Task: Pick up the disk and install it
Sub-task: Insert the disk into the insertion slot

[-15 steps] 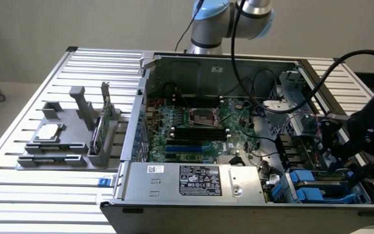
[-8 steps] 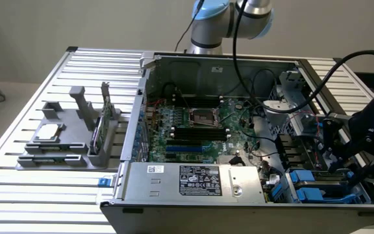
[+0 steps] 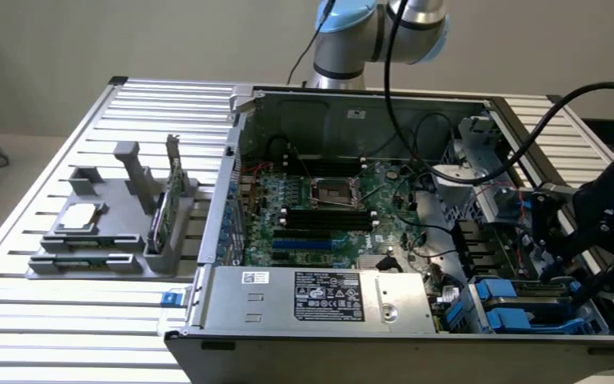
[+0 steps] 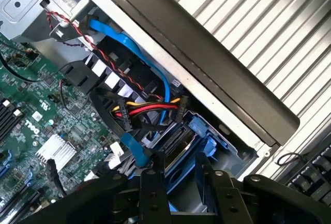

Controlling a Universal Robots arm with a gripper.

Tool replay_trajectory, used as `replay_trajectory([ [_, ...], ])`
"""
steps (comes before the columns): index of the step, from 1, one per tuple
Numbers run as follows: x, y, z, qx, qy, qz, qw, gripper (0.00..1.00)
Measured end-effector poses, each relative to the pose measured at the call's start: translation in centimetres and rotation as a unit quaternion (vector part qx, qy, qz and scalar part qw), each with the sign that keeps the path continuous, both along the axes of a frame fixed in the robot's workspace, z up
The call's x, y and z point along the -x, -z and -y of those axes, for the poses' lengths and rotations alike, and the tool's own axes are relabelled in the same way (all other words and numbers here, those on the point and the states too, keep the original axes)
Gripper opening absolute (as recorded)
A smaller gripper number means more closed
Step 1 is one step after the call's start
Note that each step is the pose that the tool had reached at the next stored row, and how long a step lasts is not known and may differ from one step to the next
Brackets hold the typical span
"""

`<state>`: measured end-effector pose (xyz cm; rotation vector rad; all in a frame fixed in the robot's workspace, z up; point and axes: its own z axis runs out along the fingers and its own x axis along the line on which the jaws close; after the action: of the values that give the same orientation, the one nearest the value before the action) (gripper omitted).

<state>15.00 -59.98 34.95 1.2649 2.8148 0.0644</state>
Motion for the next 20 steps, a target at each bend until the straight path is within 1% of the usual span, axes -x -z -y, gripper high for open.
replay_trajectory([
  [5, -0.05, 0.00, -0.20, -0.0001, 0.008, 0.0000, 1.0000, 0.37],
  [10, -0.42, 0.00, -0.52, -0.0001, 0.010, 0.0000, 0.9999, 0.37],
  [13, -0.55, -0.01, -0.62, -0.0006, 0.013, 0.0000, 0.9999, 0.37],
  [15, -0.60, -0.01, -0.66, -0.0016, 0.016, 0.0000, 0.9999, 0.37],
  [18, -0.66, 0.04, -0.74, -0.0047, 0.021, -0.0001, 0.9998, 0.37],
  [20, -0.74, 0.06, -0.78, -0.0076, 0.023, -0.0001, 0.9997, 0.37],
])
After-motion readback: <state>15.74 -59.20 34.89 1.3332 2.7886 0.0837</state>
